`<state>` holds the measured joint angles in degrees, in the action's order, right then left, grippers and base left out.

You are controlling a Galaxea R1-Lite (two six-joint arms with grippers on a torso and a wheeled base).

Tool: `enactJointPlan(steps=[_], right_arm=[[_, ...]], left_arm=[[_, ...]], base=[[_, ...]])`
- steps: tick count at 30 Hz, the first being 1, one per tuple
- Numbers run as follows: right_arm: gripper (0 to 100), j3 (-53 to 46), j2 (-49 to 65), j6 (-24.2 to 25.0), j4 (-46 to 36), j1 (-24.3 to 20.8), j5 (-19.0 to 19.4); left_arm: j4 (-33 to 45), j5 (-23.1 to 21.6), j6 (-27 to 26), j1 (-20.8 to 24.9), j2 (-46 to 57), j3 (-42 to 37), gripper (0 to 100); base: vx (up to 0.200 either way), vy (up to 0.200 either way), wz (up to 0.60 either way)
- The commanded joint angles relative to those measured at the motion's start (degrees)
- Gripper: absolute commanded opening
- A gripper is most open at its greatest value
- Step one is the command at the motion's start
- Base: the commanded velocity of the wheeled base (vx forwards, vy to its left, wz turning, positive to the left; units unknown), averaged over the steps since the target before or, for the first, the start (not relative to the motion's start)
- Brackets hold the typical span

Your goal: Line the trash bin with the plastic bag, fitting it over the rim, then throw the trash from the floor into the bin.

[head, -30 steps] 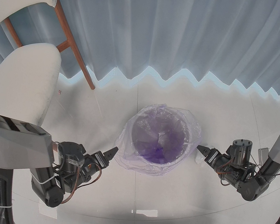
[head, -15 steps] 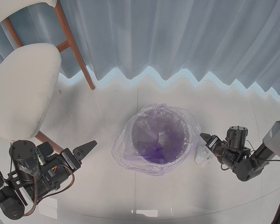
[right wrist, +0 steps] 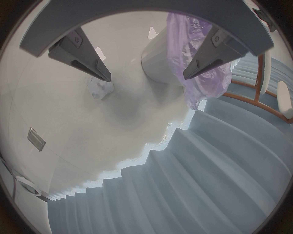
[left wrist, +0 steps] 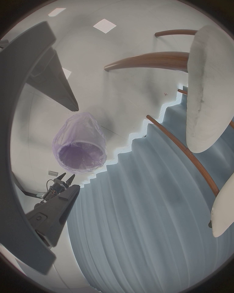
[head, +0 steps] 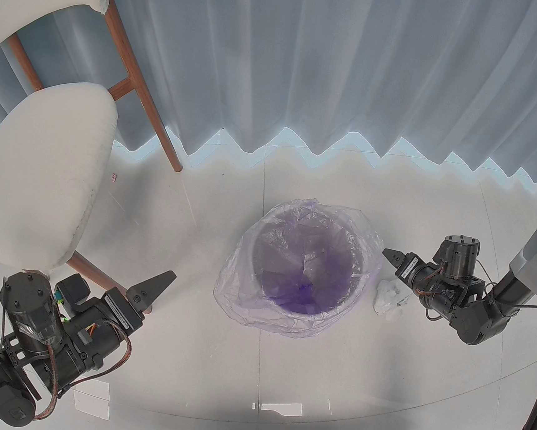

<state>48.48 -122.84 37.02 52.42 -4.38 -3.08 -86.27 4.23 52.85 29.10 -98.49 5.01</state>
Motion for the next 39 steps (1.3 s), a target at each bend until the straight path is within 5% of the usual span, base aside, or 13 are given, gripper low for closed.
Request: enactJointPlan(steps=[1,39], right_arm=[[100,-0.5,2.3,0.0,0.0,-0.1,0.4],[100,-13.5,-5.5,0.0,9.5,-8.3,-0.2]], left_arm=[[0.0,0.1,0.0,0.0,0.1,0.0,100],[0.1,2.6,-1.2,-0.2,-0.1,-2.2,100]], base=[[0.0,0.0,0.0],[0.0,0.0,0.0]])
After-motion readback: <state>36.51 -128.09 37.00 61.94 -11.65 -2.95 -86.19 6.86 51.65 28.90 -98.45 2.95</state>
